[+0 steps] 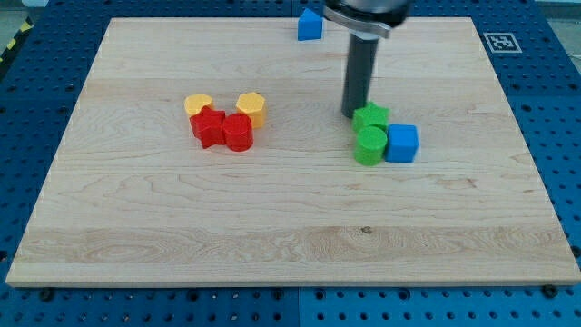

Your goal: Move the blue triangle to the top of the green star

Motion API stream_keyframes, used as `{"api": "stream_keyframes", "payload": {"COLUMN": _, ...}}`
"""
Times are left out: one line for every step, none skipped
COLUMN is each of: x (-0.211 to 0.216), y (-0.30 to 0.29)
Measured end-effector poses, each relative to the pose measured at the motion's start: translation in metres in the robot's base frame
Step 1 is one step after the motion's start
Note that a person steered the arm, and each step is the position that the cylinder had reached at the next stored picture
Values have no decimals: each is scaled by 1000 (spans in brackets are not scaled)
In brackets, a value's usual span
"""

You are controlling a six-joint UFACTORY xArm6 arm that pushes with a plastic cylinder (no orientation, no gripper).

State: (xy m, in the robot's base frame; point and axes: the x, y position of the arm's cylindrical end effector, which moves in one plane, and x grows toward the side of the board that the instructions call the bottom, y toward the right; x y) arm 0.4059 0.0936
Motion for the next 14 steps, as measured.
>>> {"api": "stream_keyframes", "payload": {"x": -14, "y": -5}}
{"api": "stream_keyframes", "payload": {"x": -52, "y": -65}}
{"api": "stream_keyframes", "payload": {"x": -98, "y": -120}}
{"api": "stream_keyframes", "payload": {"x": -162, "y": -134}}
{"api": "stream_keyframes", "payload": {"x": -207, "y": -91}}
{"api": "stream_keyframes", "payload": {"x": -212, "y": -59}}
{"api": "stream_keyframes", "payload": {"x": -213, "y": -32}}
{"api": "stream_keyframes", "payload": {"x": -212, "y": -32}}
{"api": "stream_keyframes", "payload": {"x": -204, "y": -33}}
{"api": "stream_keyframes", "payload": {"x": -177, "y": -33}}
{"api": "stream_keyframes", "payload": {"x": -148, "y": -34}}
{"api": "stream_keyframes", "payload": {"x": -146, "y": -52}}
{"api": "stream_keyframes", "payload": {"x": -138, "y": -69}}
{"api": "stream_keyframes", "payload": {"x": -117, "y": -67}}
